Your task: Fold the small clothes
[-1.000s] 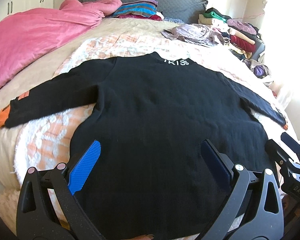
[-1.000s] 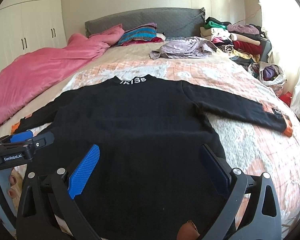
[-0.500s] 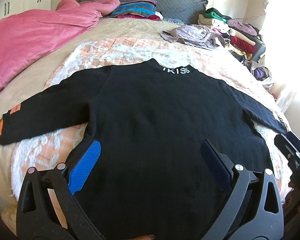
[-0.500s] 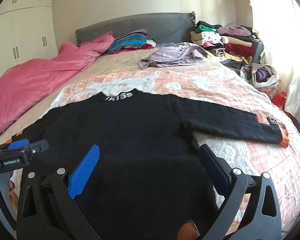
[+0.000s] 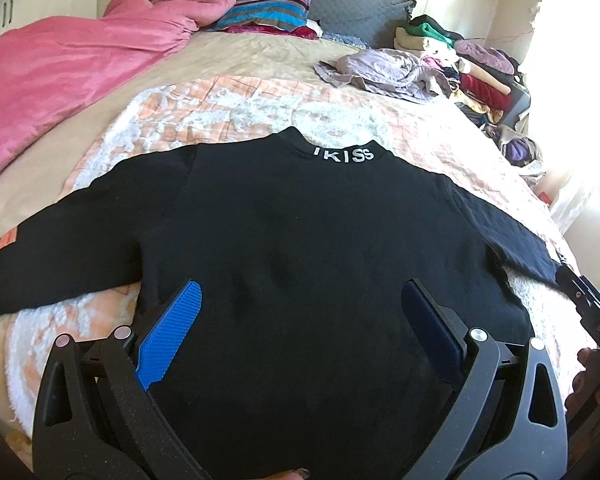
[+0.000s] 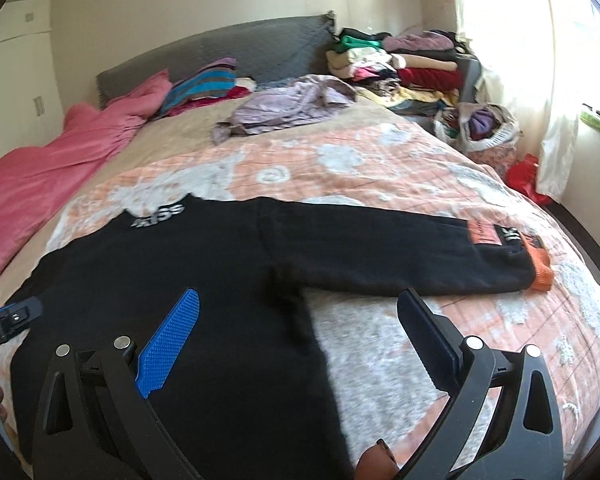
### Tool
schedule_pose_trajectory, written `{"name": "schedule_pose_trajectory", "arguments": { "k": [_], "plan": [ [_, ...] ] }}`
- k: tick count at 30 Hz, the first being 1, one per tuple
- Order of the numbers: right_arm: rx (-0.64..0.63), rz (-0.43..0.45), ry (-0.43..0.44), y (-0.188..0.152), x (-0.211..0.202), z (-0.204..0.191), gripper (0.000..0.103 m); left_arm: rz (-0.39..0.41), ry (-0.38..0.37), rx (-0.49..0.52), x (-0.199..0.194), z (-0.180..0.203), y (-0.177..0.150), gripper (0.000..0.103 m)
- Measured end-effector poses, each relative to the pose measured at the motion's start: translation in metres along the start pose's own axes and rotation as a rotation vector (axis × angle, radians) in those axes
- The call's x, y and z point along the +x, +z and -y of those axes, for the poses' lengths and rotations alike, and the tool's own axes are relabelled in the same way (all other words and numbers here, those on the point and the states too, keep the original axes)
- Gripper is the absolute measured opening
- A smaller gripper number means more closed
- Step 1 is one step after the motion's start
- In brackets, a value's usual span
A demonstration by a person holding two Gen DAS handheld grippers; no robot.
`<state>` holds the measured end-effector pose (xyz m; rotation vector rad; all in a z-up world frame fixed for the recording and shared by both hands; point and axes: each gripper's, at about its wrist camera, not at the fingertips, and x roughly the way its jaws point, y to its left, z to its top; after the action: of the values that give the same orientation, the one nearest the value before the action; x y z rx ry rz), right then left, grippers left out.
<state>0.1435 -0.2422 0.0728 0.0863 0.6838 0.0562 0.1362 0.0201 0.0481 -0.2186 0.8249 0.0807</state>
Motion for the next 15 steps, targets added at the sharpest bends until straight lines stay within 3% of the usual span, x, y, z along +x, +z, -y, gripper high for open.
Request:
{"name": "schedule_pose_trajectory", "arguments": {
  "k": [15],
  "plan": [
    [0.147, -0.02, -0.153, 0.008, 0.023, 0.085, 0.099, -0.036, -0.005, 0.049, 0.031, 0.025, 0.016, 0.094]
  ]
}}
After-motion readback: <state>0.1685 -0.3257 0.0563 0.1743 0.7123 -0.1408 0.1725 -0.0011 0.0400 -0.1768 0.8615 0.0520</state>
